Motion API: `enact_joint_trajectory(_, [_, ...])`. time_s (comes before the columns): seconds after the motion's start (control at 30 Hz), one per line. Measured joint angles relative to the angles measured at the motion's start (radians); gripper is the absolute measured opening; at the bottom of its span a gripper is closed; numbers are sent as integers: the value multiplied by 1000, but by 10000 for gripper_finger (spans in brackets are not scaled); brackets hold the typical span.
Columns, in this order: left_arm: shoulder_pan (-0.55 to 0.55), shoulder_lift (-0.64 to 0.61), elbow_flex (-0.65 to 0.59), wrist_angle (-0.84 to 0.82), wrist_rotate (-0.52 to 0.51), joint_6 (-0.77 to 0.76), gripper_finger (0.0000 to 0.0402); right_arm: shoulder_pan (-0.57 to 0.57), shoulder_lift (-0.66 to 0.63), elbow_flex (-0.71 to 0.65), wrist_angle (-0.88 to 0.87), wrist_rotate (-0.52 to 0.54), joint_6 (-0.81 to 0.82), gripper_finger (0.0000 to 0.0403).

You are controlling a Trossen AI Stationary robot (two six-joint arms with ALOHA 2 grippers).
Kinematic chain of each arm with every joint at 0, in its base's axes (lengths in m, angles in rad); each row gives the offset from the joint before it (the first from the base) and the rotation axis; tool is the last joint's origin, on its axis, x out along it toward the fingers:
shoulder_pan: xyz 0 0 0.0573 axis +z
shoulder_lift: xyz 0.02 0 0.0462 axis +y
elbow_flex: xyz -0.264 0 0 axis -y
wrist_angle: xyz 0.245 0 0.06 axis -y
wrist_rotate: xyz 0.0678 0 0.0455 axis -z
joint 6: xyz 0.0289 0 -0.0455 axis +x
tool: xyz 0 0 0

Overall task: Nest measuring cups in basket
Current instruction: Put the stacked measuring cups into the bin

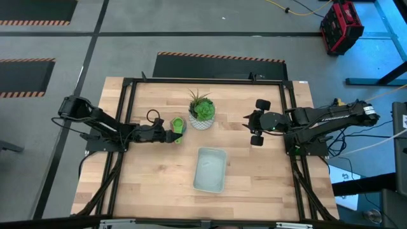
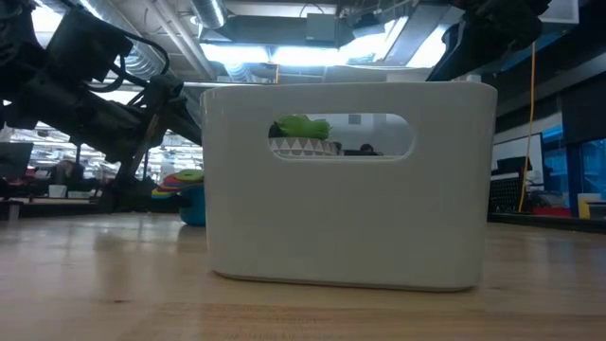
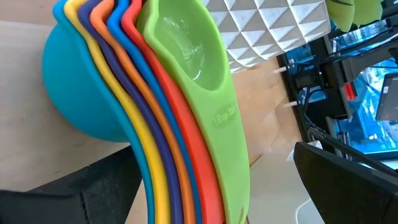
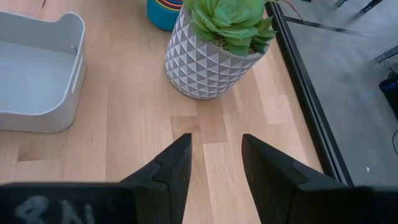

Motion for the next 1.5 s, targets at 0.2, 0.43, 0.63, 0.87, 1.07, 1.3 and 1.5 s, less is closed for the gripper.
enact_joint_trajectory(0.2, [0, 0, 0, 0, 0, -1, 400, 0, 0, 0, 0, 0, 1, 145])
enact_joint_trajectory(0.43, [0, 0, 0, 0, 1, -6, 400, 0, 0, 0, 3, 0, -1, 145])
enact_joint_trajectory(0.63, [0, 0, 0, -1, 3, -6, 400, 0, 0, 0, 9, 0, 0, 145])
enact_joint_trajectory(0.87, [0, 0, 0, -1, 4, -6, 382, 0, 0, 0, 10, 0, 2, 145])
enact_joint_trajectory(1.07, [0, 0, 0, -2, 4, -7, 342, 0, 0, 0, 10, 0, 0, 145])
enact_joint_trajectory(1.3, [0, 0, 0, -3, 13, -7, 311, 0, 0, 0, 10, 0, 1, 145])
enact_joint_trajectory(1.5, [0, 0, 0, -3, 50, -7, 285, 0, 0, 0, 11, 0, 2, 145])
